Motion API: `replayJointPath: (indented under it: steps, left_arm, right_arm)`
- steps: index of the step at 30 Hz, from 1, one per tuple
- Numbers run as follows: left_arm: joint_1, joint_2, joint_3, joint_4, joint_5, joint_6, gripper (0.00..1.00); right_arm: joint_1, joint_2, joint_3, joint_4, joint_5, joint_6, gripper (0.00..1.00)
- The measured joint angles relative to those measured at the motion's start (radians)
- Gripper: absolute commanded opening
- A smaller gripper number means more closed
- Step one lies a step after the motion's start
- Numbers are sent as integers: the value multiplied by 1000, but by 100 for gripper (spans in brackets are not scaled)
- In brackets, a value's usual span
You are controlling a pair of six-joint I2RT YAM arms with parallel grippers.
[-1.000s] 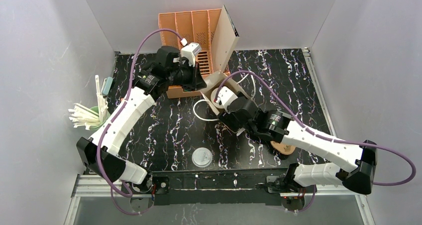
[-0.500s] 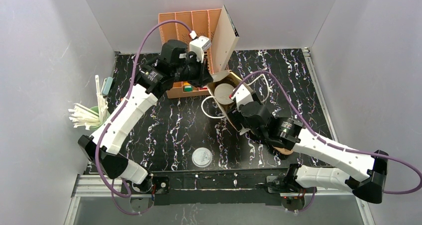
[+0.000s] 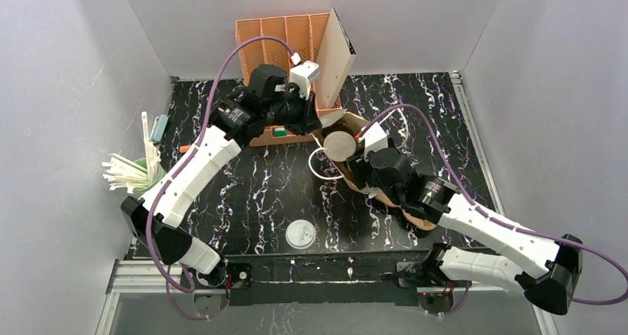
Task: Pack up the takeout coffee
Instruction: Place the coffee cup on the cup tray.
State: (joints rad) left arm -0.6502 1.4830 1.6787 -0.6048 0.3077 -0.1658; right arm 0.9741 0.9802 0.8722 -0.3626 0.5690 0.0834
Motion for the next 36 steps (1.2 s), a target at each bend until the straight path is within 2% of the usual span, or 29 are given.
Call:
replayJointPath:
  steps: [11,15,19,24,25,28,36]
  left_arm:
    - [0,-14,-92,5,18,-19,0]
    - [0,-25,-94,-9,18,-27,3]
    - [0,-12,-50,-74,18,-38,15]
    - [0,0,2,-127,11,-52,49]
    - [0,0,5,-133,6,-56,53]
    - [3,10,23,-152,-13,-70,57]
    - [18,165,241,-237,-33,-31,59]
  right_arm:
    - [-83,52,64,-6,-94,-9,34]
    - [-84,90,120,-73,-128,-11,33]
    - [-84,121,176,-164,-172,-8,33]
    - [-85,128,212,-247,-220,-1,32]
    - [-86,129,217,-260,-229,0,32]
    - [-89,135,227,-288,-242,0,32]
    - [-91,151,253,-337,-266,-11,31]
